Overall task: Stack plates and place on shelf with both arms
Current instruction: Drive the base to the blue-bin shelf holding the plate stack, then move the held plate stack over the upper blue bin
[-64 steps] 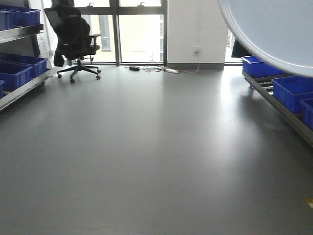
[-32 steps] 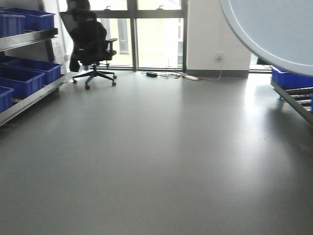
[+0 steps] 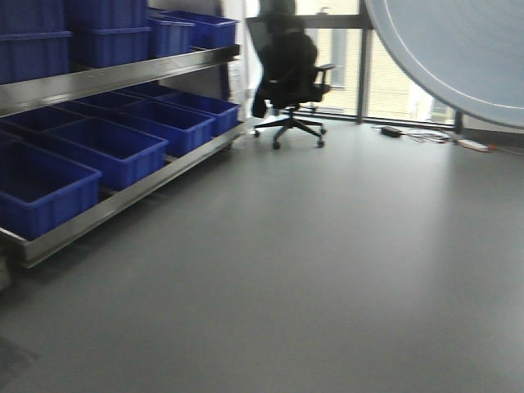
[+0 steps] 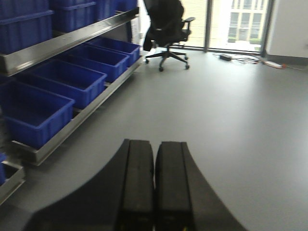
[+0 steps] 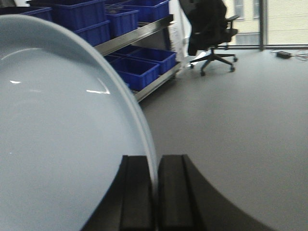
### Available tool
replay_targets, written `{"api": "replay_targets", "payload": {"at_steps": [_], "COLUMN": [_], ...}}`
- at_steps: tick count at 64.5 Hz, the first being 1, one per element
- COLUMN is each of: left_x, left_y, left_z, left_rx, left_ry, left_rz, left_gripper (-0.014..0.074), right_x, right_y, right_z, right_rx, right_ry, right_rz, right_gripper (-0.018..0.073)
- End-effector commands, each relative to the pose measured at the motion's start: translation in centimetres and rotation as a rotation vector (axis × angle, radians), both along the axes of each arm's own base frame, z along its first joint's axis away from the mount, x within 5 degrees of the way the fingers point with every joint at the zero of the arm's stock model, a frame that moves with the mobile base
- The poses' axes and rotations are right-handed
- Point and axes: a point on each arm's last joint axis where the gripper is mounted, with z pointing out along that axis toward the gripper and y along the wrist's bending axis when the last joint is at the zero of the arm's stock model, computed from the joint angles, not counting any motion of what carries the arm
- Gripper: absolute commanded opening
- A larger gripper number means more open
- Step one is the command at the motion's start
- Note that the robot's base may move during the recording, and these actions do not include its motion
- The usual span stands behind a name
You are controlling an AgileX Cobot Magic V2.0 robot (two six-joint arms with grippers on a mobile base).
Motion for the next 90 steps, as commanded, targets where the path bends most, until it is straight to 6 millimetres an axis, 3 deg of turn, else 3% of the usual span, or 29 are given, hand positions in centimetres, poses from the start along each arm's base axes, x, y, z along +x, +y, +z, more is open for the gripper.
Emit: {"api": "replay_targets", "payload": {"at_steps": [1, 90], "left_x": [0.12, 0.12], "left_y": [0.08, 0.08], "left_z": [1.59, 1.59], "left_rx": [-0.03, -0.03], "left_ry": [-0.099, -0.099], "left_rz": [0.012, 0.012], "left_gripper": [0.0083, 0.0083], "right_x": [-0.02, -0.02], "right_y": [-0.23, -0.23], "right_z": [2.0, 2.0], "right_rx": [0.015, 0.015], "right_ry": [-0.131, -0.131], "right_rz": [-0.024, -0.024], "right_gripper": [0.0057, 0.0057]}}
